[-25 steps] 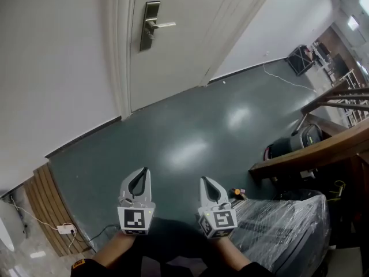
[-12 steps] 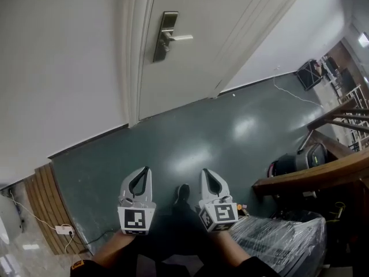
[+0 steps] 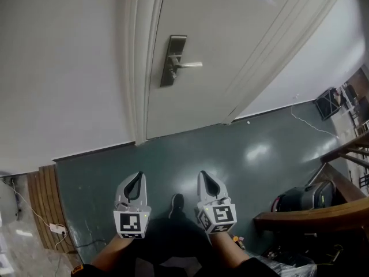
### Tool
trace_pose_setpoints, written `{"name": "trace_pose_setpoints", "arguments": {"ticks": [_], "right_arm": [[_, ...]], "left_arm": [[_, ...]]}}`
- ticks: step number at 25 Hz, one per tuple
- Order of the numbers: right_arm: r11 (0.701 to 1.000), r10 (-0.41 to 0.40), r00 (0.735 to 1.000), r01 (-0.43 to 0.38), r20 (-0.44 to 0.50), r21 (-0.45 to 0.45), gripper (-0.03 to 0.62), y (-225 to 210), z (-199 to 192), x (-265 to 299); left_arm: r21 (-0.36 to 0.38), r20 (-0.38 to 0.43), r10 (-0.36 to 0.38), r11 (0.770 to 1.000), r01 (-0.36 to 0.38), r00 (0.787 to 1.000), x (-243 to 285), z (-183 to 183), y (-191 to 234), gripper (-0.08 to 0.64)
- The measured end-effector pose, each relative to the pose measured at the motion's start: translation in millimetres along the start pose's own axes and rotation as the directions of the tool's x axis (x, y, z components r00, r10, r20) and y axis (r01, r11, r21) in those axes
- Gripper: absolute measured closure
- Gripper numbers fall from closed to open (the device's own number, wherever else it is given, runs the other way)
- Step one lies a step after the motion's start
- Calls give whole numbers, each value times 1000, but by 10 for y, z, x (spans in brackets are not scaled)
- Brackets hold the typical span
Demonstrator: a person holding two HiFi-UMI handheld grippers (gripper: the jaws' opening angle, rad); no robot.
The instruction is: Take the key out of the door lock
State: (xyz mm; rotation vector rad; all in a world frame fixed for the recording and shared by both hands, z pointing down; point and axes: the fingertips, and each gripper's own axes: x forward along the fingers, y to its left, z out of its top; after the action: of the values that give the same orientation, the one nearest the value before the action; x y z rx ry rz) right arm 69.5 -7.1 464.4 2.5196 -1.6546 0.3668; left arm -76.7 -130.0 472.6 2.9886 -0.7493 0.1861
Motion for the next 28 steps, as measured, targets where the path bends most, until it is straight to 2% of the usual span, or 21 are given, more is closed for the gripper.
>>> {"name": "trace_pose_setpoints", "arguments": {"ticks": [9, 12, 18, 24, 28], "right_arm": [[985, 171, 985, -171, -8, 20, 600, -900, 178, 668], [974, 224, 975, -224, -2, 40, 600, -1086, 202, 837], [945, 320, 947, -319, -10, 69, 600, -1204, 265, 1218], [938, 344, 939, -344, -7, 37, 600, -1192, 372, 1554], [936, 351, 936, -351, -27, 24, 600, -1175, 419, 1874]], "left_arm": [[-16, -40, 138, 990, -139, 990, 798, 162, -466, 543], [6, -50, 178, 984, -178, 983, 957, 183, -564, 543], [17, -88, 230, 973, -230, 969, 1161, 137, -559, 543], [16, -106, 260, 966, -260, 960, 1334, 93, -418, 543], [-11, -111, 242, 970, -245, 964, 1658, 57, -284, 543]]}}
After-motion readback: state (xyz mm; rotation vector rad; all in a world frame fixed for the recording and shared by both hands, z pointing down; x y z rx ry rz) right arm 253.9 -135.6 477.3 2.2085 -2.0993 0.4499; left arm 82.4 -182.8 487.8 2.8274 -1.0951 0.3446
